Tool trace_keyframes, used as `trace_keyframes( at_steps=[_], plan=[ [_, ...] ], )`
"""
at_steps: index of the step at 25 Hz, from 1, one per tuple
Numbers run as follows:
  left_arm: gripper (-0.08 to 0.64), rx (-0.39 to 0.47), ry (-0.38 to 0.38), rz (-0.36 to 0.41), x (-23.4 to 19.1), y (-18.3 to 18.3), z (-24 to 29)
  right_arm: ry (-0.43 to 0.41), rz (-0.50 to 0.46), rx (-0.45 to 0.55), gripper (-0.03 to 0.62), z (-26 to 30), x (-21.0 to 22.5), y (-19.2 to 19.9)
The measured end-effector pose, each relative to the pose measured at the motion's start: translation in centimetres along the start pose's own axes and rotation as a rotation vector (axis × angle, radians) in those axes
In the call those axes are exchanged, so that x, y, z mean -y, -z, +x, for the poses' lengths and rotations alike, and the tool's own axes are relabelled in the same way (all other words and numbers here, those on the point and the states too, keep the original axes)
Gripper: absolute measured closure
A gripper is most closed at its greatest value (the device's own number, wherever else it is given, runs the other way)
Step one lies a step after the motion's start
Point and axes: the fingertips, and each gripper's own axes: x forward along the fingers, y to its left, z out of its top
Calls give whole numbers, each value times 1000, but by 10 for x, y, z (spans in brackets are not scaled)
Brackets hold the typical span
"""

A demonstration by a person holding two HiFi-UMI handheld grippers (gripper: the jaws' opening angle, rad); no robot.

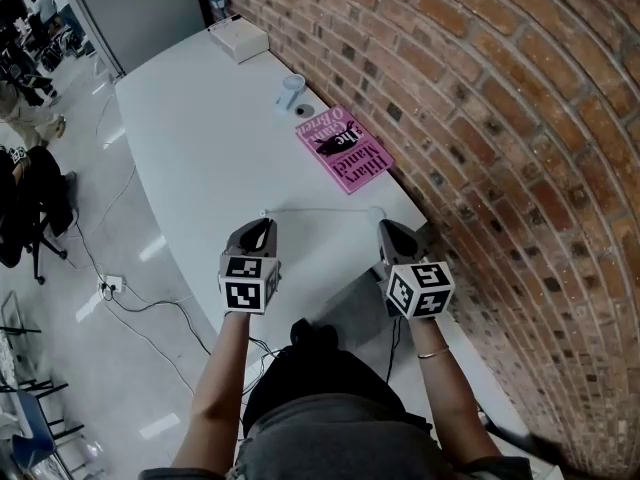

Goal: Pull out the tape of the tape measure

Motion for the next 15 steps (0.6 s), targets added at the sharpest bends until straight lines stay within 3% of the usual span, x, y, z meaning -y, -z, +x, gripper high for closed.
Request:
trace_keyframes(
  at_steps=[15],
  plan=[
    [522,57,-25,-41,19,-1,-24,33,-10,56,591,-26,-7,-5]
  ],
)
